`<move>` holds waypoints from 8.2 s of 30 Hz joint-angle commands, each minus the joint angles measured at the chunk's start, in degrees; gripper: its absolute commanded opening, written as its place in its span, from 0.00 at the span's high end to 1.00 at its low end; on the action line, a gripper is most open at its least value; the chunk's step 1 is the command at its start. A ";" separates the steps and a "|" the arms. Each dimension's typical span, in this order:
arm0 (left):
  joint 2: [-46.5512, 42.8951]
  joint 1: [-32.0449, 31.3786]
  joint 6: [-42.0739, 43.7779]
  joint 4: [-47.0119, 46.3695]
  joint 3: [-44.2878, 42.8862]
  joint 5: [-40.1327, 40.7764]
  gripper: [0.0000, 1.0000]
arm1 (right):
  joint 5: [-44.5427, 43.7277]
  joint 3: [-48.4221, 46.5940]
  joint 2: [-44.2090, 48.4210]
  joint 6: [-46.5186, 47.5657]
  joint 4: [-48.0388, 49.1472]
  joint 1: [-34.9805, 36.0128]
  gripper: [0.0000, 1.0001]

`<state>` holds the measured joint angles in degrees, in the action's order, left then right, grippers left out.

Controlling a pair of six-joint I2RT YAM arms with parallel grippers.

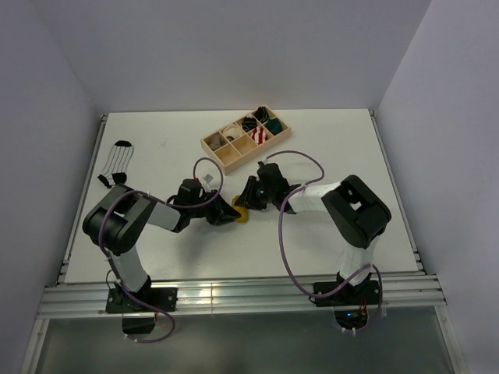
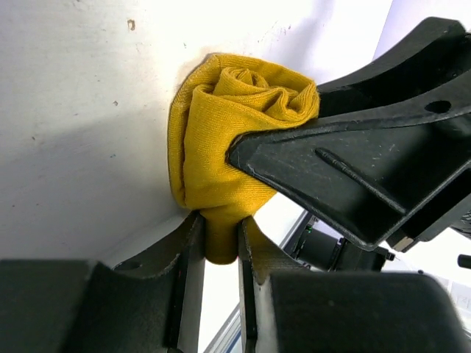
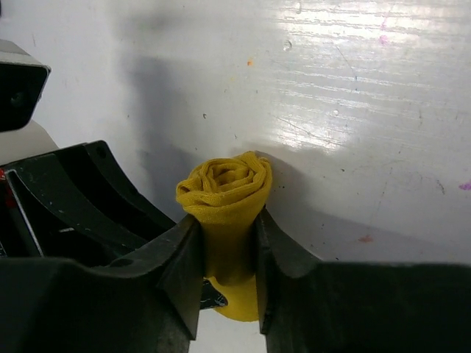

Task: Roll the socks
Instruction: Roll the sock at the center of the board, then pick up the sock at the center of the board, then place the sock in the storage box, then move the sock to the center of the board.

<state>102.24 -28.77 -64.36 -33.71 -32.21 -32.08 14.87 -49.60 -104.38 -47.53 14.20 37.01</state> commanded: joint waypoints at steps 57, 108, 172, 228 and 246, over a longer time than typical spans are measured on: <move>-26.00 -32.31 5.91 31.24 -3.92 72.95 0.26 | -6.87 -12.09 1.97 8.22 -21.85 1.49 1.00; -46.60 31.68 31.49 58.85 -15.69 34.45 0.08 | -21.56 -54.98 -25.26 19.49 -25.51 -10.03 1.00; -45.28 35.37 30.87 57.71 -14.38 30.67 0.10 | -10.66 -58.32 -25.97 18.61 -47.77 -10.21 0.49; 10.89 49.69 23.84 57.36 -40.68 28.39 0.14 | 10.08 12.08 43.38 18.44 -10.24 -12.32 0.26; -39.38 12.89 -0.98 51.01 -5.38 24.06 0.16 | 9.47 14.88 50.06 19.49 -12.26 -12.32 0.26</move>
<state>67.68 -10.98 -62.94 14.98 -33.34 -10.72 24.80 -35.86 -56.40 -29.58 1.72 24.84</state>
